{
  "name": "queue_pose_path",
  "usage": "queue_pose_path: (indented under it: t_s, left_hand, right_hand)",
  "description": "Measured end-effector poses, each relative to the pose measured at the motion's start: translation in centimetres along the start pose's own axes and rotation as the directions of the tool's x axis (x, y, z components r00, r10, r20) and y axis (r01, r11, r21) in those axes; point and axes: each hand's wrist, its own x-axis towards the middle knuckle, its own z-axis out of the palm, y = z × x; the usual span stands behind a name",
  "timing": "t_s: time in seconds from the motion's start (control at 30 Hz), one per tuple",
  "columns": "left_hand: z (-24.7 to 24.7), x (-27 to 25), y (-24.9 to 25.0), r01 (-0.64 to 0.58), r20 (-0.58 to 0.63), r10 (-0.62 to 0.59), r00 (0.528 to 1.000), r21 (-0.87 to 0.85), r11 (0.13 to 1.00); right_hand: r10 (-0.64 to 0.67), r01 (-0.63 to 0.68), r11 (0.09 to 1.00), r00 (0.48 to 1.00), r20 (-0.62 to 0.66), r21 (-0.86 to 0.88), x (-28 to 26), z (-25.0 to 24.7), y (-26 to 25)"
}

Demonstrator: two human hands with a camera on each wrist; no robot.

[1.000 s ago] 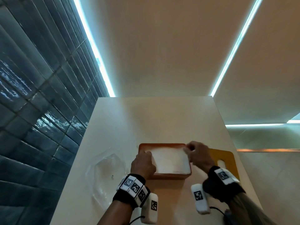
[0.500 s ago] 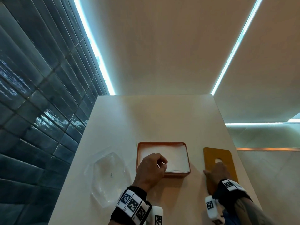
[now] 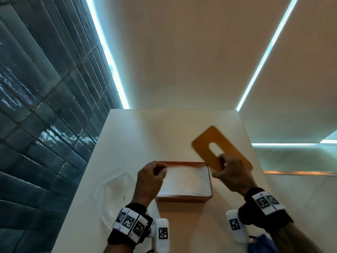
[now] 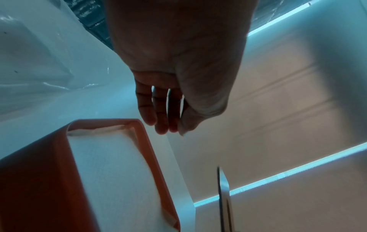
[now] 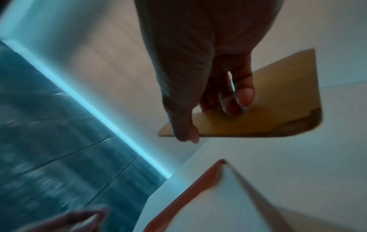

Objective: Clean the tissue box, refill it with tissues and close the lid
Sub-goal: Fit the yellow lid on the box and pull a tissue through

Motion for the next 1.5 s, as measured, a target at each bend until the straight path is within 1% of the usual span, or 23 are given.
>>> queue_pose_path:
  t_s: [0.03, 0.07, 0.13, 0.2, 0.3, 0.37, 0.47, 0.53, 0.57, 0.7, 0.87, 1.03, 1.1, 1.13, 1.23, 1.33, 1.43, 1.5]
  left_hand:
    - [-0.3, 0.4, -0.2, 0.017, -0.036, -0.018, 0.999, -0.011, 1.0]
    - [-0.5, 0.8, -0.5, 0.037, -0.07, -0.038, 0.997, -0.014, 0.999]
    - [-0.9, 1.2, -1.2, 0.072, -0.103, -0.071, 0.992, 0.013, 0.997]
    - [-1.1, 1.2, -2.1, 0.075, -0.075, -0.068, 0.995, 0.081, 0.994]
    - [-1.1, 0.8, -3.2, 0.025, 0.043, -0.036, 0.998, 0.226, 0.974]
    - [-1.1, 0.5, -3.5, -0.048, 0.134, 0.001, 0.991, 0.343, 0.938]
    - [-0.9, 0.0, -3.4, -0.18, 0.295, 0.023, 0.955, 0.516, 0.838]
    - [-0.7, -0.3, -3.2, -0.254, 0.387, 0.016, 0.922, 0.572, 0.78]
    - [-0.6, -0.4, -3.1, -0.281, 0.415, 0.015, 0.91, 0.59, 0.757]
    - [-0.5, -0.2, -3.2, -0.33, 0.44, 0.039, 0.897, 0.609, 0.721]
    - [0.0, 0.0, -3.3, -0.42, 0.509, 0.079, 0.857, 0.601, 0.679]
    - [0.3, 0.1, -3.1, -0.439, 0.523, 0.087, 0.848, 0.601, 0.668]
    - [0.3, 0.0, -3.0, -0.435, 0.529, 0.075, 0.845, 0.599, 0.673]
    - [0.3, -0.1, -3.0, -0.433, 0.531, 0.07, 0.844, 0.6, 0.672]
    - [0.3, -0.2, -2.9, -0.434, 0.532, 0.069, 0.844, 0.6, 0.672]
    - [0.2, -0.3, -2.8, -0.43, 0.524, 0.071, 0.849, 0.604, 0.672]
    - [0.3, -0.5, -2.9, -0.425, 0.518, 0.073, 0.853, 0.605, 0.673]
    - [0.3, -0.5, -3.0, -0.424, 0.515, 0.077, 0.854, 0.6, 0.678]
  right_hand:
    - [-0.076, 0.08, 0.996, 0.993, 0.094, -0.045, 0.0, 0.5, -1.3]
    - [-0.143, 0.162, 0.982, 0.974, 0.174, -0.098, 0.1, 1.2, -2.3]
    - [-0.242, 0.303, 0.933, 0.928, 0.285, -0.195, 0.2, 3.0, -4.0]
    - [-0.273, 0.376, 0.892, 0.89, 0.364, -0.25, 0.2, 4.8, -4.8]
    - [-0.288, 0.421, 0.872, 0.855, 0.431, -0.252, 0.0, 6.6, -5.3]
    - [-0.309, 0.441, 0.868, 0.839, 0.447, -0.228, -0.3, 7.3, -5.4]
    - [-0.31, 0.444, 0.868, 0.834, 0.456, -0.223, -0.7, 7.8, -5.2]
    - [-0.305, 0.439, 0.87, 0.838, 0.452, -0.226, -0.8, 7.9, -4.9]
    - [-0.302, 0.434, 0.872, 0.841, 0.449, -0.226, -0.8, 7.9, -4.8]
    - [-0.306, 0.432, 0.874, 0.844, 0.441, -0.22, -0.9, 7.7, -4.6]
    - [-0.325, 0.436, 0.876, 0.849, 0.416, -0.206, -0.9, 7.9, -4.4]
    - [-0.316, 0.406, 0.903, 0.847, 0.427, -0.139, -0.5, 7.7, -4.0]
    - [-0.291, 0.368, 0.923, 0.859, 0.42, -0.113, 0.1, 7.5, -4.0]
    - [-0.278, 0.362, 0.923, 0.86, 0.429, -0.128, 0.6, 7.5, -3.9]
    - [-0.265, 0.411, 0.881, 0.839, 0.475, -0.235, 2.1, 7.8, -4.1]
    - [-0.234, 0.421, 0.856, 0.832, 0.503, -0.298, 3.4, 7.9, -5.1]
    - [-0.202, 0.479, 0.776, 0.805, 0.558, -0.41, 4.2, 7.2, -6.4]
    - [-0.191, 0.517, 0.727, 0.785, 0.589, -0.452, 4.7, 7.1, -6.8]
